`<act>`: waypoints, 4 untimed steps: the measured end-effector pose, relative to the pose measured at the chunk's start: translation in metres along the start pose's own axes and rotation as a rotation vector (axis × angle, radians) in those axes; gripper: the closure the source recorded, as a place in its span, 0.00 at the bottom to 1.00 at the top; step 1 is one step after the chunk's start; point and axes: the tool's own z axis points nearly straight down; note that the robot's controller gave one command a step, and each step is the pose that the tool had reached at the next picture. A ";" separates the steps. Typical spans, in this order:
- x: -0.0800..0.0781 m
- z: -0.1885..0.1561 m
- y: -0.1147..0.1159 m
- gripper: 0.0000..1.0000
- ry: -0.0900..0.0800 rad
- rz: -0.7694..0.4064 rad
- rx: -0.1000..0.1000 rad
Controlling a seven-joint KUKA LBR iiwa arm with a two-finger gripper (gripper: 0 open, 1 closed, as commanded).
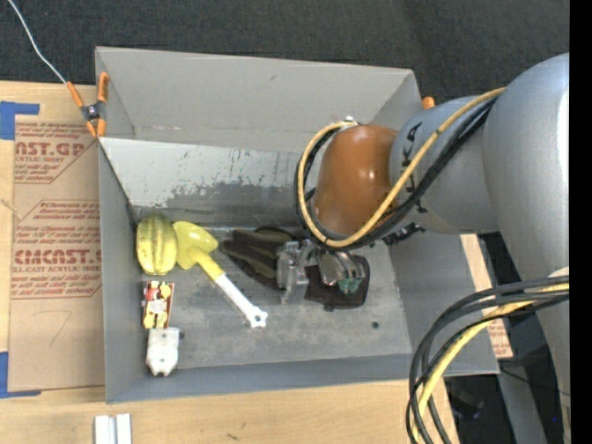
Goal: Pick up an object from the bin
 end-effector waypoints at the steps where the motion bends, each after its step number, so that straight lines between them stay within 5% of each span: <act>1: 0.000 0.000 0.000 1.00 0.000 0.000 0.000; 4: 0.000 0.000 0.000 1.00 0.000 0.000 0.000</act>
Offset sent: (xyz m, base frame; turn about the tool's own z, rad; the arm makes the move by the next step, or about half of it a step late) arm 0.0000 0.0000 0.0000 0.0000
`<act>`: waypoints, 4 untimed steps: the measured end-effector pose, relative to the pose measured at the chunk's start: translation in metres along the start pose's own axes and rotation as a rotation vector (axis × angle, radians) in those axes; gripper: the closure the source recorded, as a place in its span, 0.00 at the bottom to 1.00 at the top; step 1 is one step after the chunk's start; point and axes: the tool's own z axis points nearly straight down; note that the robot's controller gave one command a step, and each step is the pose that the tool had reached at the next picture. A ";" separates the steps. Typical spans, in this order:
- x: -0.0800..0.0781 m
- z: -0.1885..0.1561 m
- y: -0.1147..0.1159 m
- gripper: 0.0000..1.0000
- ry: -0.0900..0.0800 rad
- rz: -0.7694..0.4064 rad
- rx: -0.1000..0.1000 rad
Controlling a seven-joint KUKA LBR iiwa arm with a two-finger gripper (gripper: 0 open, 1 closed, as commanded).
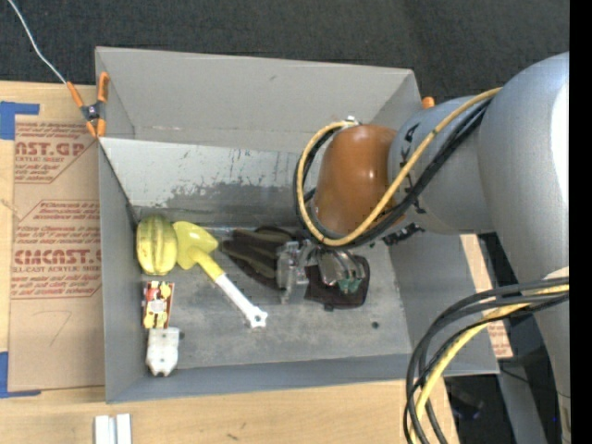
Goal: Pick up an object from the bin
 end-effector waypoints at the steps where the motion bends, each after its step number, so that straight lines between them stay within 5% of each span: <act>1: 0.000 0.000 0.000 1.00 0.000 0.000 0.000; 4: 0.000 0.000 0.000 1.00 0.000 0.000 0.000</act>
Offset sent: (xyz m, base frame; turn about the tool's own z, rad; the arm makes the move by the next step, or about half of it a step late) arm 0.0000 0.0000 0.0000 0.0000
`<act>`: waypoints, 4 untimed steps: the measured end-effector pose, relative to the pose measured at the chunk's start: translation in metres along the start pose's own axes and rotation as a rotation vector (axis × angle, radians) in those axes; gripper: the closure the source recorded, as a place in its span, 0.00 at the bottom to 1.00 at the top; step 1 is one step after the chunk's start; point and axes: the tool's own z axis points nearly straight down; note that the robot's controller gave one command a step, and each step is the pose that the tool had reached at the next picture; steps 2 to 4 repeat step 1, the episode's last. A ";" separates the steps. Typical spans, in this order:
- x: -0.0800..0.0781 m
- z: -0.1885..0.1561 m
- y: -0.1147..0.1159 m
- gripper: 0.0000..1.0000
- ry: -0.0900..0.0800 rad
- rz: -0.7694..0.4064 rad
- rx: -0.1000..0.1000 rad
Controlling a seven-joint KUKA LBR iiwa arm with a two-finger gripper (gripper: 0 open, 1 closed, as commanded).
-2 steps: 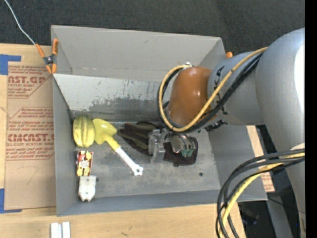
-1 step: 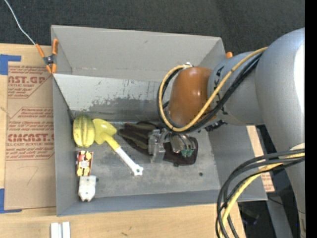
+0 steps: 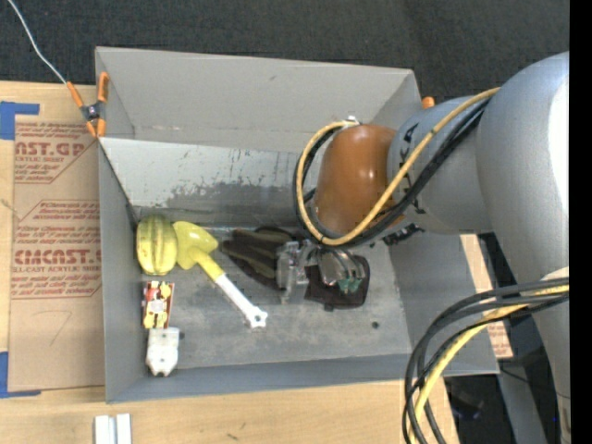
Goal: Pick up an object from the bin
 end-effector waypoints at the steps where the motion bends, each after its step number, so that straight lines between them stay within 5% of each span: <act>1: 0.000 0.000 0.000 1.00 0.000 0.000 0.000; 4: 0.000 0.000 0.000 1.00 0.000 0.000 0.000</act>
Offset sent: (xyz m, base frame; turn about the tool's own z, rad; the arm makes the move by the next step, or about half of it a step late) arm 0.0000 0.0000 0.0000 0.0000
